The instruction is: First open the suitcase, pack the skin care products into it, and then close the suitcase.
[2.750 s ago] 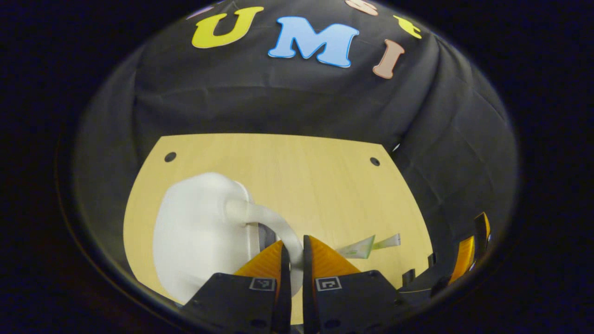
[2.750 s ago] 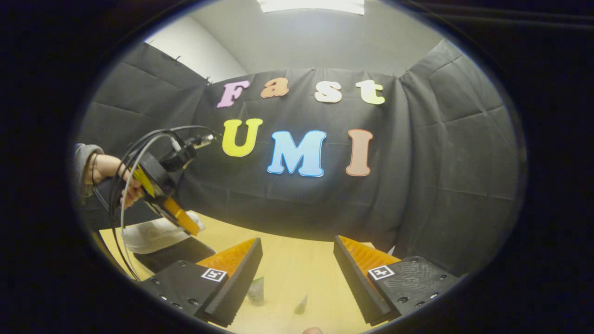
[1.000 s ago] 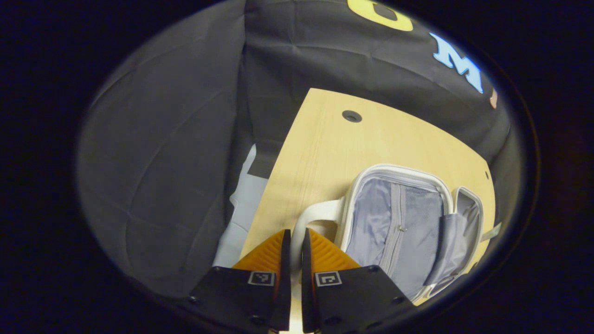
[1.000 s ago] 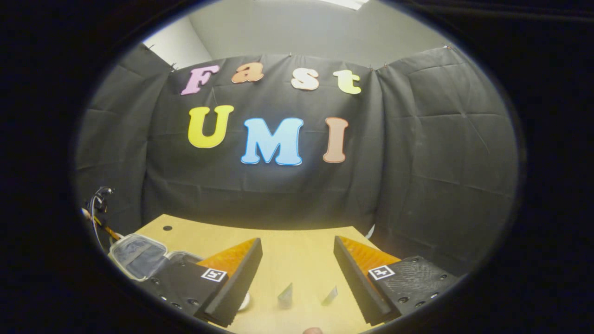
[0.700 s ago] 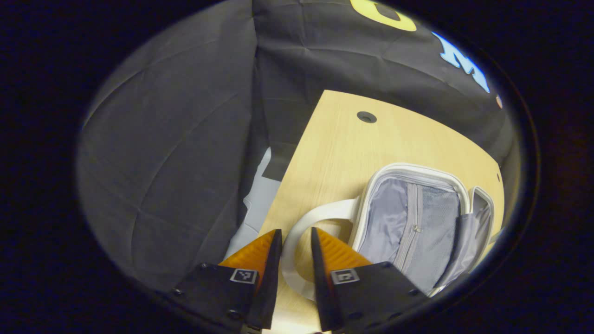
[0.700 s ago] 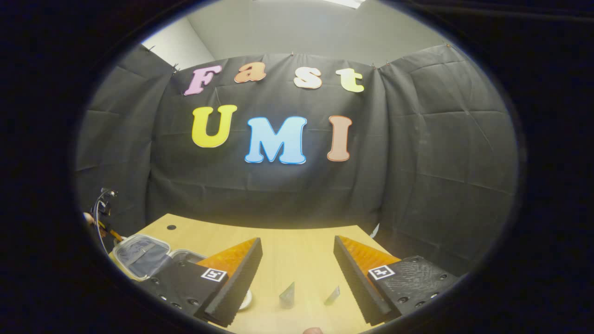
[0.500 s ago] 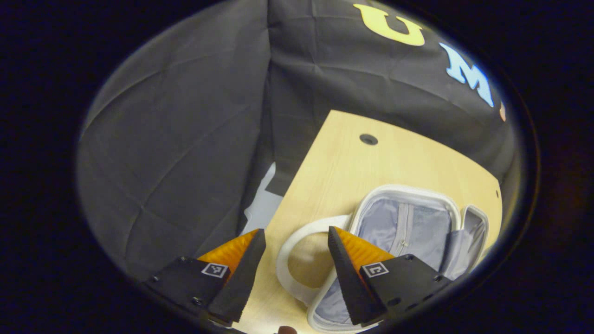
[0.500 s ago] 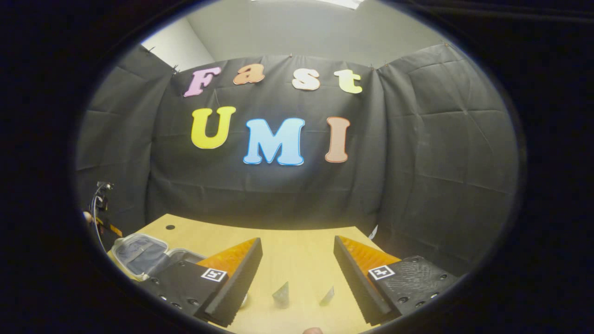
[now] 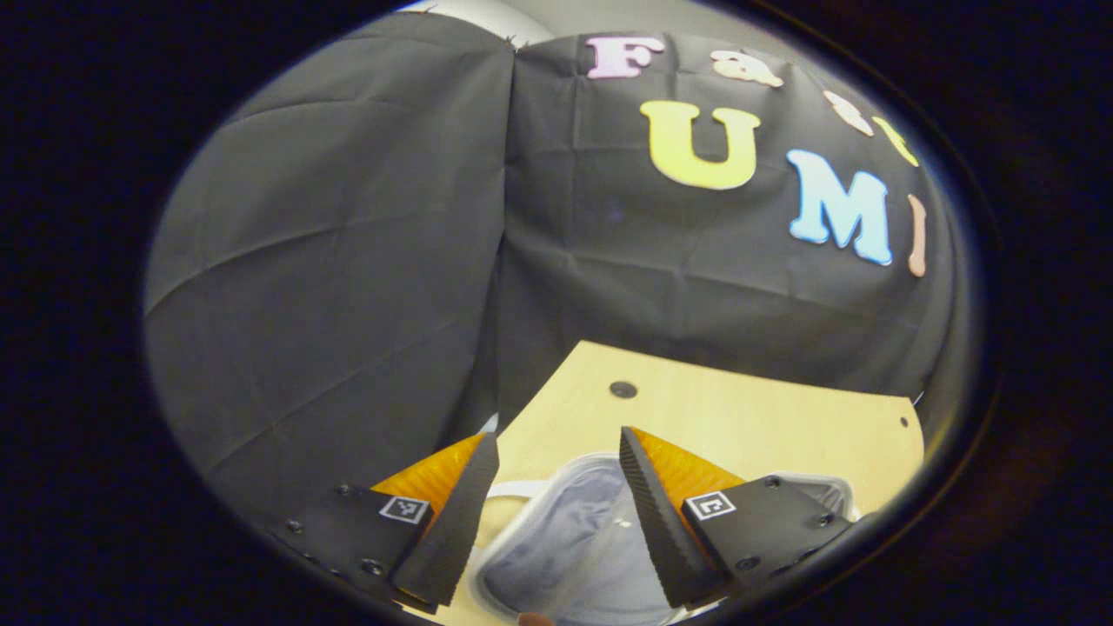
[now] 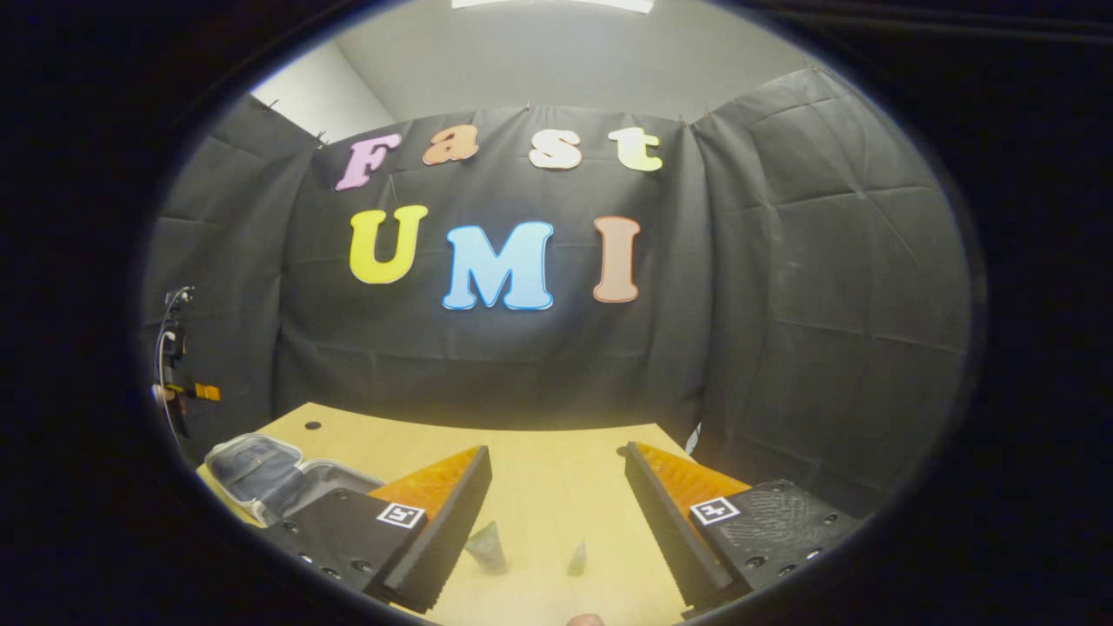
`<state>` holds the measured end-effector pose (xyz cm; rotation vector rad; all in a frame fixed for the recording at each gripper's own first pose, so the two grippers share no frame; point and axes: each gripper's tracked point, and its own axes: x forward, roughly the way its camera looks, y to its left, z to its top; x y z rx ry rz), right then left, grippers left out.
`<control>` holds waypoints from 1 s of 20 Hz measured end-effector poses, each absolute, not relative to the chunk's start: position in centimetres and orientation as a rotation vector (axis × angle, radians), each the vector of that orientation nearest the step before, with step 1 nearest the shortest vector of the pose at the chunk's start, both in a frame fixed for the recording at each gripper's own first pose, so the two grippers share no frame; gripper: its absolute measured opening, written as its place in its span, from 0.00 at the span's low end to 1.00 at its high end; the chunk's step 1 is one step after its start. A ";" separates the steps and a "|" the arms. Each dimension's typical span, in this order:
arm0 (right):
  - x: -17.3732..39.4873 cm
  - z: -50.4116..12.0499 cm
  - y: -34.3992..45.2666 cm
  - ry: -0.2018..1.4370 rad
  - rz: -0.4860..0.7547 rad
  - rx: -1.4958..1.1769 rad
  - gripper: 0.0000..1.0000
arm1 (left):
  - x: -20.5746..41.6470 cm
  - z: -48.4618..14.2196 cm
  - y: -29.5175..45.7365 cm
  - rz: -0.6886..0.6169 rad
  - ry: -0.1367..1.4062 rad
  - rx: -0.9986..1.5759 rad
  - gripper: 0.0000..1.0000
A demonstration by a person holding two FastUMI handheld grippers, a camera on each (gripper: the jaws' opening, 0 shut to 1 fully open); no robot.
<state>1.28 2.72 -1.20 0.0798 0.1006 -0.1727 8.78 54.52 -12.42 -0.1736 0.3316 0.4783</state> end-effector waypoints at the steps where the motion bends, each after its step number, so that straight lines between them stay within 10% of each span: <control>1: 1.2 -1.4 2.4 0.100 -0.164 0.083 0.94 | 9.2 -11.5 52.2 0.457 0.301 -0.174 0.92; 20: -0.1 -6.8 -2.6 0.191 -0.127 0.164 0.94 | 14.6 -10.6 5.9 -0.055 0.119 -0.149 0.91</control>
